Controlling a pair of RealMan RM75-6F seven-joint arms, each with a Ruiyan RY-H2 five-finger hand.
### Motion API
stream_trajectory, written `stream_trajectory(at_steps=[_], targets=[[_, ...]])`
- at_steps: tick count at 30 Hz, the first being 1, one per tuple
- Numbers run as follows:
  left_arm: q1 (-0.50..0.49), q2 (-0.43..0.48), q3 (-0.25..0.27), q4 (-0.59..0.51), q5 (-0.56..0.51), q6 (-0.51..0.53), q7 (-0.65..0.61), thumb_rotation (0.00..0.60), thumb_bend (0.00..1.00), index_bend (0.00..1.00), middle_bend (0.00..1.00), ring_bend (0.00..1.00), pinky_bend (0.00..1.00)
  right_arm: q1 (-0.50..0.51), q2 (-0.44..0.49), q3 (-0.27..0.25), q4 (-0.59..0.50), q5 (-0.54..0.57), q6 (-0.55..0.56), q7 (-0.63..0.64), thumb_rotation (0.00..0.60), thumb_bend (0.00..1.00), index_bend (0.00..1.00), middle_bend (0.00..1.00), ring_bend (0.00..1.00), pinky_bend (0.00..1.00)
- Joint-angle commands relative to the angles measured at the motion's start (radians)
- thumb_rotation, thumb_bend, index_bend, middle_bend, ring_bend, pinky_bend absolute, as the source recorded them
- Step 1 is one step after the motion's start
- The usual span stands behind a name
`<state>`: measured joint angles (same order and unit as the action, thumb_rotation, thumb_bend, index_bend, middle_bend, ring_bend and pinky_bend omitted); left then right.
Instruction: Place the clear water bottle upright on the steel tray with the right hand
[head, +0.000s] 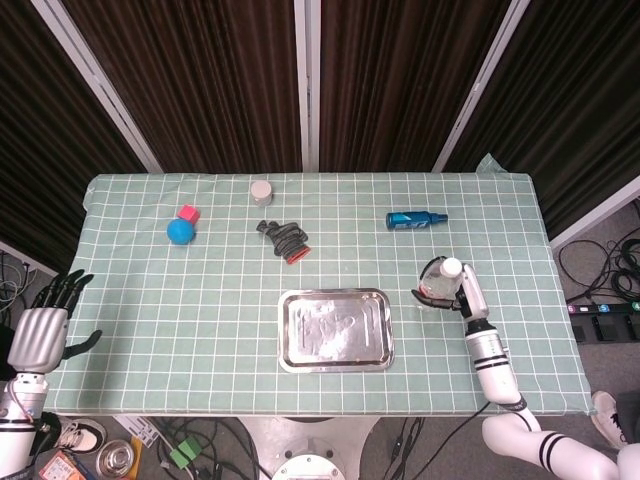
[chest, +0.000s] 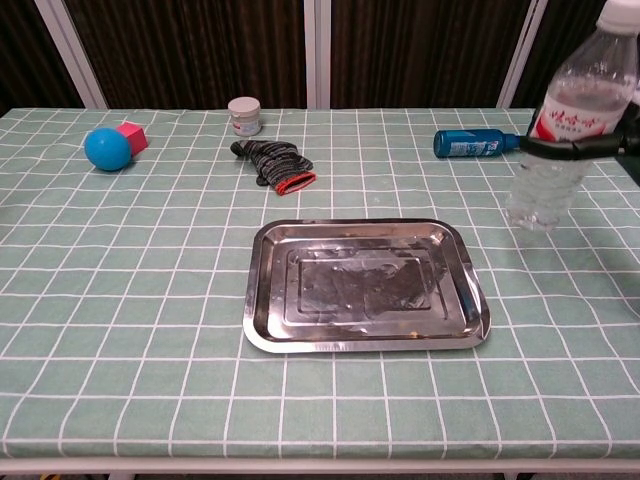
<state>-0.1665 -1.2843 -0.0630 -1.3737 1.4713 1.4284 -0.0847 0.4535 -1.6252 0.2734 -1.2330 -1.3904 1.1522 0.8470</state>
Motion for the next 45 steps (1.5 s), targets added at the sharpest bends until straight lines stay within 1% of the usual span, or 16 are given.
stream_trajectory(at_steps=[1, 3, 5, 7, 11, 14, 18, 21, 24, 26, 28, 33, 35, 38, 42, 45], targets=[[-0.002, -0.004, 0.002, -0.004, 0.003, -0.004, 0.005, 0.600, 0.23, 0.16, 0.18, 0.09, 0.19, 0.034, 0.117, 0.091, -0.226, -0.035, 0.076, -0.091, 0.600, 0.21, 0.78, 0.66, 0.49, 0.58], [-0.005, -0.008, 0.003, -0.006, 0.003, -0.008, 0.008, 0.600, 0.23, 0.16, 0.18, 0.09, 0.19, 0.027, 0.160, 0.115, -0.313, -0.018, 0.089, -0.111, 0.600, 0.21, 0.78, 0.66, 0.49, 0.58], [-0.006, -0.012, 0.003, -0.007, 0.003, -0.011, 0.009, 0.600, 0.23, 0.16, 0.18, 0.09, 0.19, 0.011, 0.181, 0.110, -0.338, 0.008, 0.090, -0.127, 0.600, 0.21, 0.78, 0.66, 0.49, 0.58], [-0.006, -0.015, 0.004, -0.006, 0.002, -0.011, 0.009, 0.600, 0.23, 0.16, 0.18, 0.09, 0.19, -0.008, 0.177, 0.076, -0.296, 0.063, 0.051, -0.131, 0.600, 0.21, 0.78, 0.66, 0.49, 0.58], [-0.005, -0.015, 0.004, -0.004, -0.001, -0.012, 0.005, 0.600, 0.23, 0.16, 0.18, 0.09, 0.19, -0.011, 0.107, 0.015, -0.111, 0.234, -0.139, -0.110, 0.600, 0.23, 0.78, 0.66, 0.49, 0.58], [-0.003, -0.012, 0.001, -0.004, -0.001, -0.007, 0.006, 0.600, 0.23, 0.16, 0.18, 0.09, 0.19, 0.005, 0.088, 0.010, -0.103, 0.172, -0.119, -0.109, 0.600, 0.23, 0.79, 0.66, 0.48, 0.58], [-0.006, -0.005, -0.001, -0.016, 0.003, -0.003, 0.014, 0.600, 0.23, 0.16, 0.18, 0.09, 0.19, 0.036, 0.144, 0.075, -0.282, 0.022, 0.008, -0.101, 0.600, 0.23, 0.79, 0.66, 0.49, 0.58], [-0.007, -0.002, -0.003, -0.024, 0.003, -0.002, 0.017, 0.600, 0.23, 0.16, 0.18, 0.09, 0.19, 0.038, 0.192, 0.117, -0.419, -0.056, 0.101, -0.129, 0.600, 0.22, 0.79, 0.65, 0.49, 0.58], [-0.006, -0.003, -0.004, -0.025, 0.001, -0.001, 0.016, 0.600, 0.23, 0.16, 0.18, 0.09, 0.19, 0.019, 0.217, 0.114, -0.473, -0.074, 0.148, -0.151, 0.600, 0.22, 0.79, 0.65, 0.49, 0.58], [-0.005, -0.005, 0.000, -0.022, 0.000, -0.005, 0.015, 0.600, 0.23, 0.16, 0.18, 0.09, 0.19, 0.003, 0.212, 0.088, -0.445, -0.041, 0.137, -0.146, 0.600, 0.22, 0.79, 0.65, 0.49, 0.58], [-0.004, -0.008, 0.003, -0.017, -0.001, -0.008, 0.012, 0.600, 0.23, 0.16, 0.18, 0.09, 0.19, -0.007, 0.197, 0.057, -0.392, 0.024, 0.086, -0.117, 0.600, 0.22, 0.79, 0.65, 0.49, 0.58], [-0.001, -0.016, 0.007, -0.007, 0.001, -0.006, 0.007, 0.600, 0.23, 0.16, 0.18, 0.09, 0.19, -0.013, 0.093, -0.031, -0.142, 0.200, -0.124, -0.059, 0.600, 0.22, 0.79, 0.65, 0.49, 0.58], [-0.001, -0.016, 0.007, -0.006, 0.003, -0.005, 0.007, 0.600, 0.23, 0.16, 0.18, 0.09, 0.19, -0.013, 0.063, -0.047, -0.091, 0.207, -0.162, -0.035, 0.600, 0.22, 0.79, 0.65, 0.49, 0.58], [0.000, -0.011, 0.006, -0.008, 0.003, -0.003, 0.010, 0.600, 0.23, 0.16, 0.18, 0.09, 0.19, -0.008, 0.051, -0.044, -0.085, 0.138, -0.128, -0.007, 0.600, 0.22, 0.79, 0.65, 0.49, 0.58], [-0.001, -0.002, 0.002, -0.017, 0.003, 0.001, 0.011, 0.600, 0.23, 0.16, 0.18, 0.09, 0.19, -0.003, 0.096, -0.017, -0.163, 0.053, -0.053, -0.007, 0.600, 0.22, 0.79, 0.65, 0.49, 0.58], [0.000, 0.001, 0.000, -0.021, 0.001, 0.002, 0.009, 0.600, 0.23, 0.16, 0.18, 0.09, 0.19, -0.008, 0.124, -0.007, -0.209, 0.033, -0.017, -0.032, 0.600, 0.22, 0.79, 0.65, 0.49, 0.58]])
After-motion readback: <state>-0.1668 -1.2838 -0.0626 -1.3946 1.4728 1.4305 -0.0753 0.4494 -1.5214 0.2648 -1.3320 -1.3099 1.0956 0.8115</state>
